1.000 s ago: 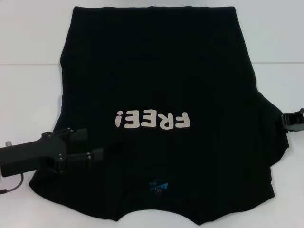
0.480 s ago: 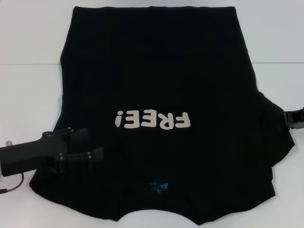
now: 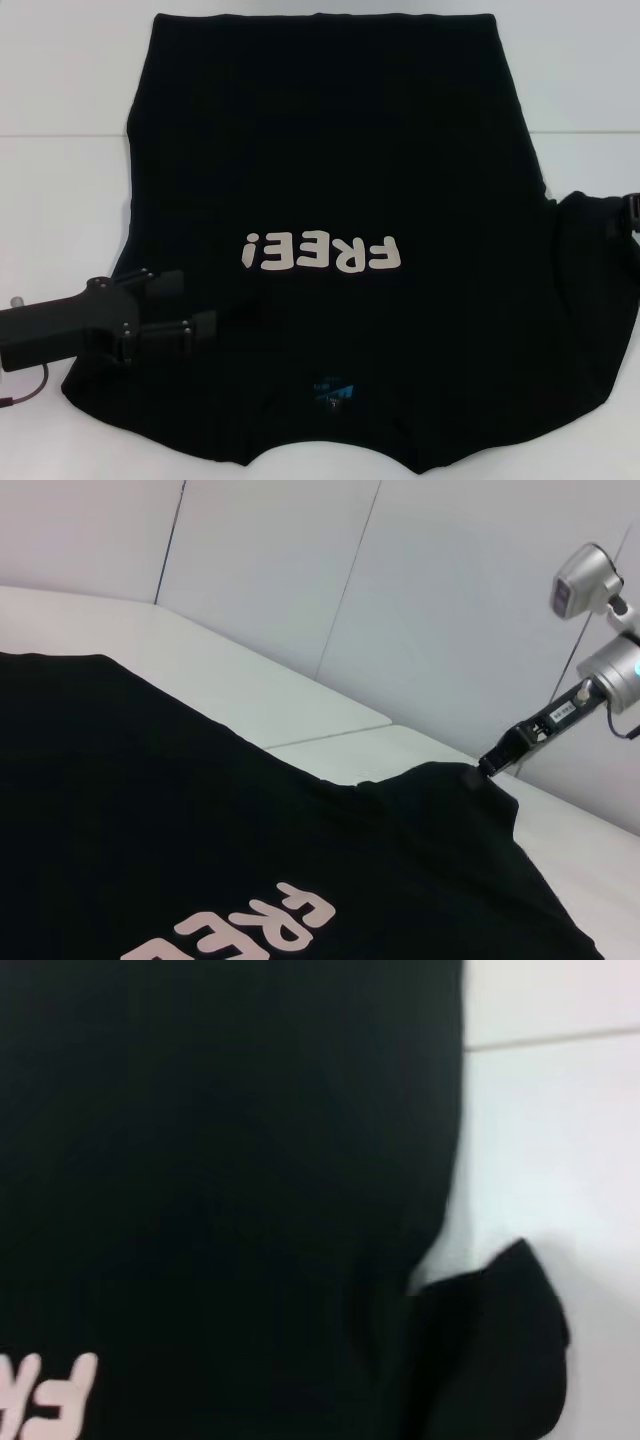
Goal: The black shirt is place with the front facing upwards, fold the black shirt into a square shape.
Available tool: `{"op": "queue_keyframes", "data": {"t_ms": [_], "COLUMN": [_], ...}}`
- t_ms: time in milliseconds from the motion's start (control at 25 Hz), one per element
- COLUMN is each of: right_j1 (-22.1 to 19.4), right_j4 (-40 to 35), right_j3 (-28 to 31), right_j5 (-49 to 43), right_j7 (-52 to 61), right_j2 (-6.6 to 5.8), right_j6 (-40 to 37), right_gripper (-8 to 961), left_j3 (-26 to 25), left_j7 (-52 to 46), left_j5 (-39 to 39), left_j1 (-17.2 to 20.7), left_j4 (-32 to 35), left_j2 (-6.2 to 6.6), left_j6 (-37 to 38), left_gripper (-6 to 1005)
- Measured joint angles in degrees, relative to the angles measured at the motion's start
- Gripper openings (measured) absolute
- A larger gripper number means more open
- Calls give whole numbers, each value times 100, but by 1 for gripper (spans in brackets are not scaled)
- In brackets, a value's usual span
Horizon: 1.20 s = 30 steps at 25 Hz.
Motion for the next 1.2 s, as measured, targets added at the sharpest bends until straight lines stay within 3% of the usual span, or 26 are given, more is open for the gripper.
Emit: {"op": "queue_keyframes", "data": {"t_ms": [160, 400, 720, 920, 1000, 1200], "right_j1": [75, 328, 762, 866, 837, 529], "right_j4": [-1, 52, 63, 63, 65, 312], "right_j3": [-113, -704, -1046, -1075, -1033, -860], "right_j5": [76, 53, 51, 117, 377, 1899], "right_j7": [-160, -195, -163, -148, -208, -775], "right_j2": [21, 212, 408, 432, 416, 193], "right_j6": [-67, 51, -116, -333, -446, -855], "right_gripper": [24, 24, 24, 27, 82, 264], "left_j3": [0, 0, 0, -1, -5, -14], "left_j7": [-5, -8, -9, -9, -9, -9], "left_j5": [12, 13, 11, 14, -5, -19], "left_j1": [1, 1, 1, 1, 6, 14], "left_j4": [0, 0, 0, 0, 0, 0], "left_j2": [1, 1, 5, 8, 8, -1], "left_j6": [0, -2, 3, 9, 14, 16], "left_gripper": [905, 904, 904, 905, 905, 905]}}
